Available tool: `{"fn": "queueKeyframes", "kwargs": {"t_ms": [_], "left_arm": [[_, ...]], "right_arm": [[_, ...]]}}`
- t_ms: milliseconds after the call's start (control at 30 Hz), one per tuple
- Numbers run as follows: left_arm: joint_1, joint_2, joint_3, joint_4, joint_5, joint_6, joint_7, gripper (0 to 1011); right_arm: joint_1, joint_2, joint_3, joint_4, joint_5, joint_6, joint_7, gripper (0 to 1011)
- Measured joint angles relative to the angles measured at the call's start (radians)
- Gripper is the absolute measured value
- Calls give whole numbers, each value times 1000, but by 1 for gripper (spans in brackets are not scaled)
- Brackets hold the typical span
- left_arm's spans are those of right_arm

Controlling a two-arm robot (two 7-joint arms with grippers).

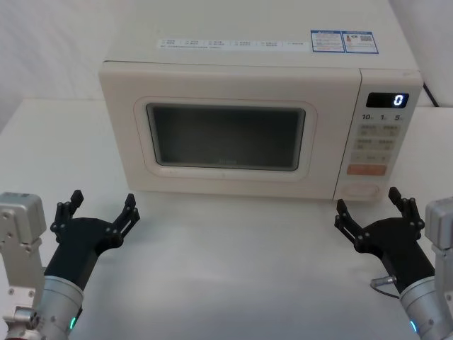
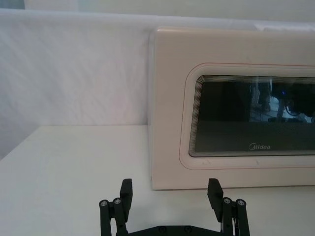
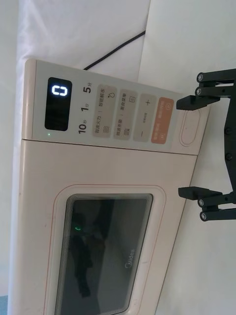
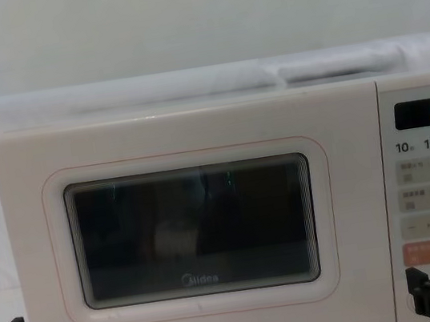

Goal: Press the button to open the microwave door with one hand; close the microwave door with the other hand.

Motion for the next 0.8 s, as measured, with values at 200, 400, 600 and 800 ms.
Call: {"fn": "queueKeyframes", "kwargs": {"t_ms": [200, 400, 600, 800], "left_arm": [[0, 0, 0, 0, 0, 0, 0, 1001], [0, 0, 0, 0, 0, 0, 0, 1001], [0, 0, 0, 0, 0, 0, 0, 1001], [0, 0, 0, 0, 0, 0, 0, 1001]], "right_arm": [[0, 0, 0, 0, 0, 0, 0, 1002], [0, 0, 0, 0, 0, 0, 0, 1002], [0, 0, 0, 0, 0, 0, 0, 1002], [0, 0, 0, 0, 0, 0, 0, 1002]]}}
